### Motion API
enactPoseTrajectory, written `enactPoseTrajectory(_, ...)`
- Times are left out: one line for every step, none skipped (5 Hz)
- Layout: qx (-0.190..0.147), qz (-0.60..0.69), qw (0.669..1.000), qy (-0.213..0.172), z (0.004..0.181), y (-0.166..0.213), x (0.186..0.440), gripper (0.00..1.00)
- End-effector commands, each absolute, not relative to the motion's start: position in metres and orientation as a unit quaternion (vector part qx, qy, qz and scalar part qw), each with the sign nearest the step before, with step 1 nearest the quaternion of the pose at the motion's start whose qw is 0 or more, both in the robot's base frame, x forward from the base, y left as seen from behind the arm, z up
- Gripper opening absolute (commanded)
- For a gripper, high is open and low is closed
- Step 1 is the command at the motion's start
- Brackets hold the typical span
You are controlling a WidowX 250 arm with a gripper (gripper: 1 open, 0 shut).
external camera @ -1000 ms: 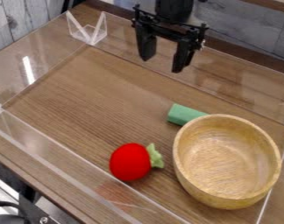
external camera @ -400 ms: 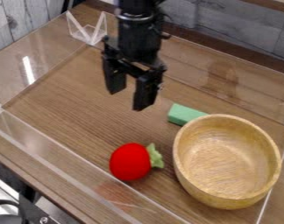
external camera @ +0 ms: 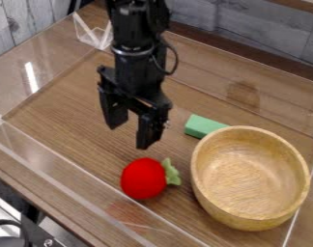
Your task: Move the red fruit to the right
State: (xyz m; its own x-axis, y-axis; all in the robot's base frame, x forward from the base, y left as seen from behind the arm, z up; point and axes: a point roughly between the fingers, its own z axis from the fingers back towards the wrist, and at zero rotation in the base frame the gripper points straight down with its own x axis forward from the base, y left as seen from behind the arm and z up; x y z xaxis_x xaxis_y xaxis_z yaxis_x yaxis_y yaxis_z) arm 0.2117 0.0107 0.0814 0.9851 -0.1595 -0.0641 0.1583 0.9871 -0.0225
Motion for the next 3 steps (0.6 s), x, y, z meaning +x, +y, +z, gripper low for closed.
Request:
enactPoseTrajectory(-0.003,-0.063,0.998,0.003,0.088,0.006,0.218,1.0)
enactPoseTrajectory(-0.004,-0.049,0.999,0.001,0.086,0.002,0.22,1.0)
enactPoseTrajectory(-0.005,-0.056,0.998,0.005,0.075,-0.002,0.217,1.0)
